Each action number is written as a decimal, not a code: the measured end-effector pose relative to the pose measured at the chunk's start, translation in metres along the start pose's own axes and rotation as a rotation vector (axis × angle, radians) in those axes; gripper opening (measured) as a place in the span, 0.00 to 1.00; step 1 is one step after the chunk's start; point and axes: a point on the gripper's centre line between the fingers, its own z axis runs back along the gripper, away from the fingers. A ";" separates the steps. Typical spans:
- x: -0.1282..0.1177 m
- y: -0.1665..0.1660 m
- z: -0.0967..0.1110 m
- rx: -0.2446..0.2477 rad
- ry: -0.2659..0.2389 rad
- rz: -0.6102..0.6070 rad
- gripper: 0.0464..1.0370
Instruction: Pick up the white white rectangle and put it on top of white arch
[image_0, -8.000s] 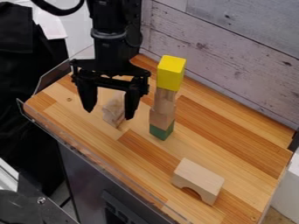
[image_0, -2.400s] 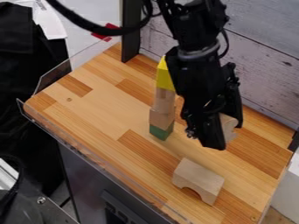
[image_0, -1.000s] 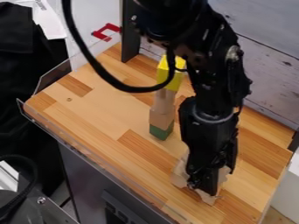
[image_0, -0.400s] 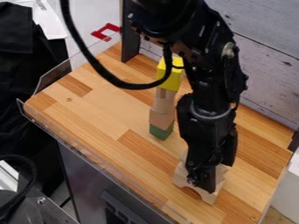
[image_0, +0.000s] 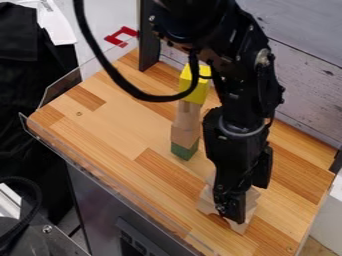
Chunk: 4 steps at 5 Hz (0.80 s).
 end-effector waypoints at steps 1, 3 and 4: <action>0.004 -0.002 0.024 0.017 -0.043 -0.071 0.96; 0.032 0.004 0.103 0.101 -0.126 -0.285 0.96; 0.043 0.006 0.129 0.215 -0.095 -0.507 0.96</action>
